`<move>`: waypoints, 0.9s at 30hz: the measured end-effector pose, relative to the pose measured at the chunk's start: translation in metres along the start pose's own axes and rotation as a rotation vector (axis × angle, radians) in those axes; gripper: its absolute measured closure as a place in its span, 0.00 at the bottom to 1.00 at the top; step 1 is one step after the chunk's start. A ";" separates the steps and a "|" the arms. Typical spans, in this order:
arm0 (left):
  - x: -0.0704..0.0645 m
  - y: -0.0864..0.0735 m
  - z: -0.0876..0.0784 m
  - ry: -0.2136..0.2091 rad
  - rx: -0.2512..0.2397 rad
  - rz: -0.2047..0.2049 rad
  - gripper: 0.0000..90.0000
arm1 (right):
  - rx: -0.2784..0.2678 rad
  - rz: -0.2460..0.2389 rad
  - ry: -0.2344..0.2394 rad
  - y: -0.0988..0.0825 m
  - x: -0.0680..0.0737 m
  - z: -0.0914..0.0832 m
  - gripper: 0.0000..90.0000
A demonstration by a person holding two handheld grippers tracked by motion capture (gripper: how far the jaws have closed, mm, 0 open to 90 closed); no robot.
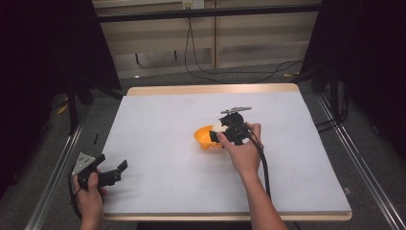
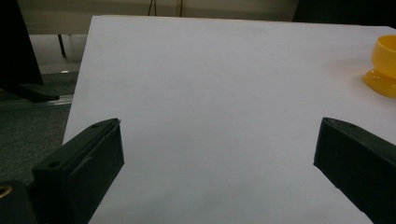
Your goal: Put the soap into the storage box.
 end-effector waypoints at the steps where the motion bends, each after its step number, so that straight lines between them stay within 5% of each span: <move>1: 0.000 0.000 0.000 0.000 0.001 0.001 0.02 | 0.002 0.004 -0.001 0.000 0.001 0.001 0.27; 27: -0.001 0.000 0.001 -0.005 0.001 -0.006 0.02 | 0.033 -0.005 -0.008 0.003 0.012 0.021 0.27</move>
Point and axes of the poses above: each handheld gripper's, and its own axes: z roughly forward along the jaws, y roughly out of its top, x roughly to its left, the point moved 7 cm from there along z, roughly forward along the jaws, and after that the axes turned 15 degrees about z, right-handed, at the moved point
